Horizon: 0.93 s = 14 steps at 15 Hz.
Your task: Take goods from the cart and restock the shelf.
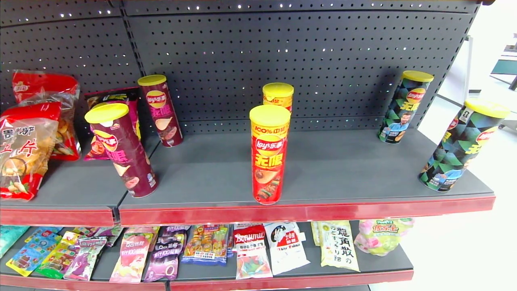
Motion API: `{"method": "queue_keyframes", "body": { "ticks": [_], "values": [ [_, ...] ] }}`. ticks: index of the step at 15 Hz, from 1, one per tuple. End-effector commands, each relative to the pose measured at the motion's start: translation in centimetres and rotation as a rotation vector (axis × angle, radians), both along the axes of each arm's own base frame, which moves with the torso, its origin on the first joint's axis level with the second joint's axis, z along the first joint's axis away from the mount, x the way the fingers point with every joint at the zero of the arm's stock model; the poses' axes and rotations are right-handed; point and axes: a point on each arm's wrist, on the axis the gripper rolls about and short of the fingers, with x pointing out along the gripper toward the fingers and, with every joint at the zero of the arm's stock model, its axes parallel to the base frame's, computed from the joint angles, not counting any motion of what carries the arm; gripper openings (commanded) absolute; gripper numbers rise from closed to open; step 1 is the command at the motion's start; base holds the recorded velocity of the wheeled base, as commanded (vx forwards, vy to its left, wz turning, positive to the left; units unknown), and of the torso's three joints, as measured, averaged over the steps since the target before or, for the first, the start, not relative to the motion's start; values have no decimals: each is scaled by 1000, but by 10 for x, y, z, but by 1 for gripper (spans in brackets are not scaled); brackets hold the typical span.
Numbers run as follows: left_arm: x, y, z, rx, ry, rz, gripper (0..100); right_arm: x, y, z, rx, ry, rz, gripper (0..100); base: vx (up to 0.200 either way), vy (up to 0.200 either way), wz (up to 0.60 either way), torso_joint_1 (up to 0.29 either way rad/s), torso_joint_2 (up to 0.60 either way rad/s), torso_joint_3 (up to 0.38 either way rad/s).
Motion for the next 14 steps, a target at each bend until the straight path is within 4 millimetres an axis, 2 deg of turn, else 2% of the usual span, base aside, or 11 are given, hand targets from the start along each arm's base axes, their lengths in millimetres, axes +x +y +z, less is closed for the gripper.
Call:
{"method": "queue_keyframes", "body": {
  "ticks": [1, 4, 6, 7, 8, 9, 10, 11, 12, 13, 14],
  "values": [
    [0, 0, 0, 1, 1, 1, 100, 0, 0, 0, -1, 3, 0, 100, 0, 0, 0, 0, 0, 0],
    [0, 0, 0, 1, 1, 1, 100, 0, 0, 0, 1, 3, 0, 100, 0, 0, 0, 0, 0, 0],
    [-2, 1, 0, 4, -29, -141, 100, 0, 0, 0, 1, 3, 0, 100, 0, 0, 0, 0, 0, 0],
    [-4, 1, 5, -1, -66, -136, 100, 0, 0, 0, 1, 3, -2, 100, 0, 0, 0, 0, 0, 0],
    [-7, 1, 40, -17, -129, -177, 100, 0, 0, 0, 1, 3, 2, 100, 0, 0, 0, 0, 0, 0],
    [10, 0, 108, -91, -121, -214, 100, 0, 0, 0, 1, 3, 0, 100, 0, 0, 0, 0, 0, 0],
    [31, -1, 155, -133, -127, -221, 100, 0, 0, 0, 1, 3, 0, 100, 0, 0, 0, 0, 0, 0],
    [59, -4, 193, -128, -117, -228, 100, 0, 0, 0, 1, 3, 0, 100, 0, 0, 0, 0, 0, 0],
    [87, -6, 206, -101, -69, -242, 100, 0, 0, 0, 1, 3, 0, 100, 0, 0, 0, 0, 0, 0],
    [118, -11, 209, -5, -2, -286, 100, 0, 0, 0, 1, 3, 0, 100, 0, 0, 0, 0, 0, 0],
    [140, -20, 209, 59, 46, -356, 100, 0, 0, 0, 1, 3, 0, 100, 0, 0, 0, 0, 0, 0]
  ]
}}
